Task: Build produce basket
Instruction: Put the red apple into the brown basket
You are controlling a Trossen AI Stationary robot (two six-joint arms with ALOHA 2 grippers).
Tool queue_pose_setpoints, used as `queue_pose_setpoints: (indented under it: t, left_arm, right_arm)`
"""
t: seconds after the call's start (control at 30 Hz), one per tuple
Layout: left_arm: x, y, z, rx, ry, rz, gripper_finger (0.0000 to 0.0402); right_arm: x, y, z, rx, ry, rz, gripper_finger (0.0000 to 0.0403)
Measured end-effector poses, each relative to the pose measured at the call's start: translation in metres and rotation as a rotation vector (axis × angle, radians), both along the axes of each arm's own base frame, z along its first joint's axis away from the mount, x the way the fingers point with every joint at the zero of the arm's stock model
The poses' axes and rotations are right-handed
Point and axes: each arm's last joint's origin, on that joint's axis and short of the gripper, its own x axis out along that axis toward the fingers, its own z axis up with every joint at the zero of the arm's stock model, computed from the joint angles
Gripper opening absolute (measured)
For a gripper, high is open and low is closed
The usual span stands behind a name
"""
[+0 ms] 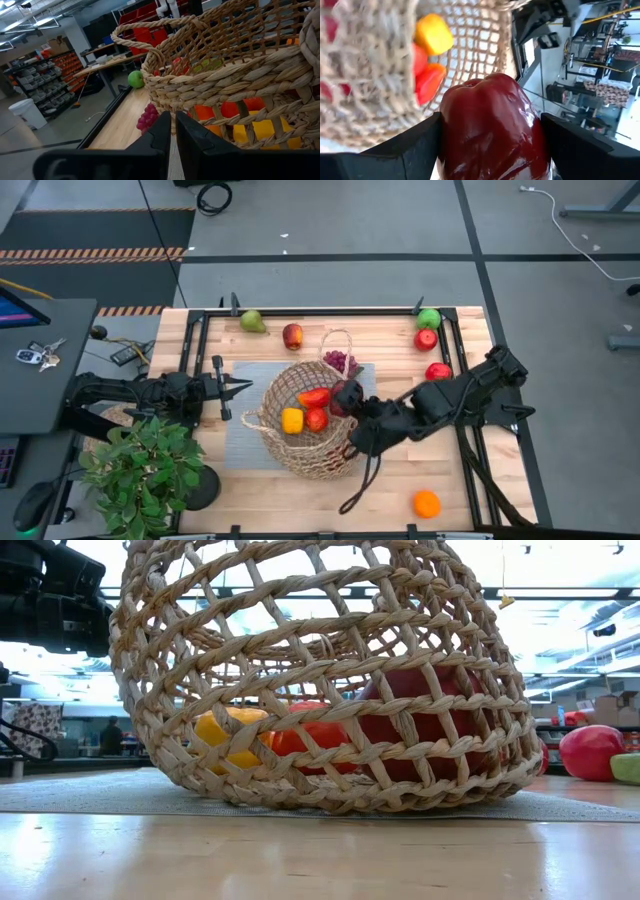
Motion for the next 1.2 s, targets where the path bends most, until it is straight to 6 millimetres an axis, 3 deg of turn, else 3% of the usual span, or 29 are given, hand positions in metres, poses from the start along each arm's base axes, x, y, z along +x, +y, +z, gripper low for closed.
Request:
queue_pose_setpoints:
  t: [0.43,0.77,1.2]
  left_arm:
    - [0.000,0.000,0.000,0.000,0.000,0.000,0.0030]
    - [0.000,0.000,0.000,0.000,0.000,0.000,0.0032]
    - [0.000,0.000,0.000,0.000,-0.001,0.000,0.0036]
  right_arm:
    - [0.004,-0.031,0.044,0.298,-0.292,-0.005,0.0334]
    - [0.020,-0.060,0.051,0.378,-0.380,-0.050,0.0336]
    - [0.027,-0.091,0.050,0.457,-0.359,-0.039,0.0336]
